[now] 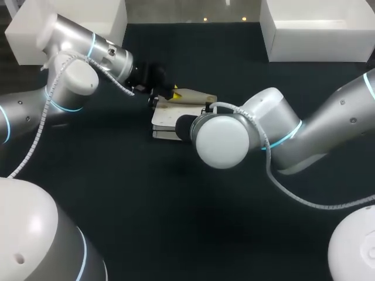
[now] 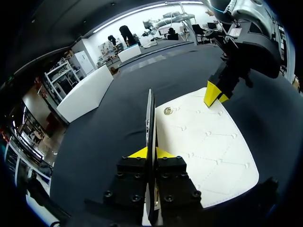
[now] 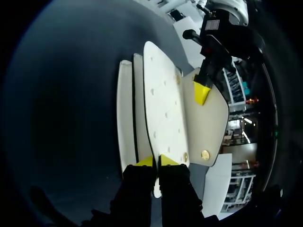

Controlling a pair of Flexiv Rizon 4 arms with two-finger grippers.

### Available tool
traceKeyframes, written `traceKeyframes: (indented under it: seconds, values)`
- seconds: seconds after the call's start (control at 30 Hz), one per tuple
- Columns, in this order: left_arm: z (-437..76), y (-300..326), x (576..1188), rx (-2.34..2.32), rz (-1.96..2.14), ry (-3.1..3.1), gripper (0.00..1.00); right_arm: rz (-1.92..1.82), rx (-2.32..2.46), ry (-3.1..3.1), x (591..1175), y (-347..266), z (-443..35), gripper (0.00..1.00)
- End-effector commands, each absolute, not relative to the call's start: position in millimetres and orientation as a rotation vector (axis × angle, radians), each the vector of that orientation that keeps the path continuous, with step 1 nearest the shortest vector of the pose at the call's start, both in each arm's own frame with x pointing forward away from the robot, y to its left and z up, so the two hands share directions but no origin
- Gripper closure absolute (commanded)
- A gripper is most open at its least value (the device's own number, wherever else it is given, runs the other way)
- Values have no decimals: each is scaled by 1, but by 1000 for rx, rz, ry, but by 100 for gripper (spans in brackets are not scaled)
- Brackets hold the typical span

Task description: Pick up the bag, open it, inspect its contents, close it, and place it on the opposite side

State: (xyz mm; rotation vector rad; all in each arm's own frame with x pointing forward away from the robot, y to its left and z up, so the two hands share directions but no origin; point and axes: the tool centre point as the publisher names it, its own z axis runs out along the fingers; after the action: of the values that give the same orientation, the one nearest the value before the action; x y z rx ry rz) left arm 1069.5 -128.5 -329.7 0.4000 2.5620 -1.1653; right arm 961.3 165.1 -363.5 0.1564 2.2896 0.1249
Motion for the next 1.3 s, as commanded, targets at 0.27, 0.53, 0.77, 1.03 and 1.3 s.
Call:
traceKeyframes:
  seconds: [0.27, 0.53, 0.77, 1.03, 1.3]
  values:
    - [-330, -125, 1051, 516, -1205, 2483, 100, 134, 187, 2283, 961, 163, -366, 100]
    - [-337, -129, 1036, 654, -1157, 2442, 100, 134, 187, 2283, 961, 163, -366, 100]
    - [-339, -132, 1031, 676, -1145, 2429, 100, 134, 187, 2283, 961, 163, -366, 100]
    - [-333, -128, 1034, 607, -1161, 2434, 63, 134, 187, 2283, 961, 163, -366, 100]
    - [-317, -125, 1035, 594, -1139, 2416, 54, 134, 187, 2283, 961, 163, -366, 100]
